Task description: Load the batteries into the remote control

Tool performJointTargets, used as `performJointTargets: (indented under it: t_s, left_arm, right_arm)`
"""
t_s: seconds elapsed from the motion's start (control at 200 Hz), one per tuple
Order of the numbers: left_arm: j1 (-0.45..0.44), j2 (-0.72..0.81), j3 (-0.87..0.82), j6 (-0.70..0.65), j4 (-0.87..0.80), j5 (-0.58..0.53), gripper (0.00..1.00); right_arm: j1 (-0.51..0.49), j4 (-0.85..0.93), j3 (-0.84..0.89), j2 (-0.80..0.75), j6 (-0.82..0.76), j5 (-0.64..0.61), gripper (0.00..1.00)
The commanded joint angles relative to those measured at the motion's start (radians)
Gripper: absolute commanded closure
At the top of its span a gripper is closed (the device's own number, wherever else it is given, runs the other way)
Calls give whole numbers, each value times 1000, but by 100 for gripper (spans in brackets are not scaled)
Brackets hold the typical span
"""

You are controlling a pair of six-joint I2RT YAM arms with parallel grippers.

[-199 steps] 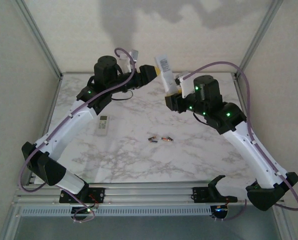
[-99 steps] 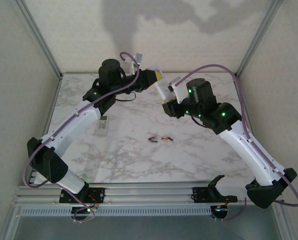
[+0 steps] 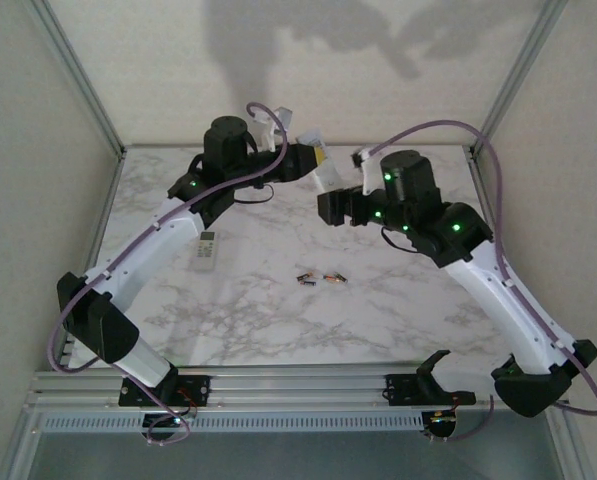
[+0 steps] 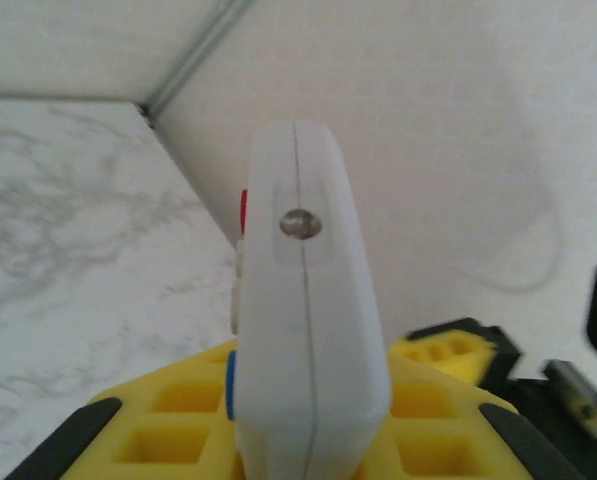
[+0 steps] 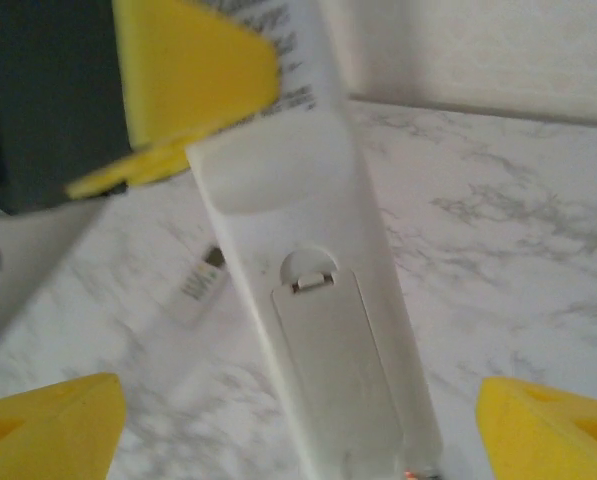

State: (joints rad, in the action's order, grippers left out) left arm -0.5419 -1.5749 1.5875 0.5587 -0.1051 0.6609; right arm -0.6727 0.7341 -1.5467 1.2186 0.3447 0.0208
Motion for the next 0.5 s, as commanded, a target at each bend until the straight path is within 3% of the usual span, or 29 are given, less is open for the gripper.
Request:
performJointTargets:
  t_s: [0.0, 0.17, 0.27, 0.496]
  left_arm:
    - [-4, 24, 31, -193, -16, -68, 100]
    - [-19, 44, -12, -191, 92, -18, 100]
    - [-26, 62, -32, -184, 117, -21, 100]
    - [-36, 62, -38, -154, 112, -27, 100]
  right_arm:
    - [52, -69, 23, -72, 426, 77, 7]
    - [114, -87, 137, -145, 753, 101, 3]
    - [132, -224, 273, -199, 902, 141, 1]
    - [135, -433, 349, -142, 972, 286, 1]
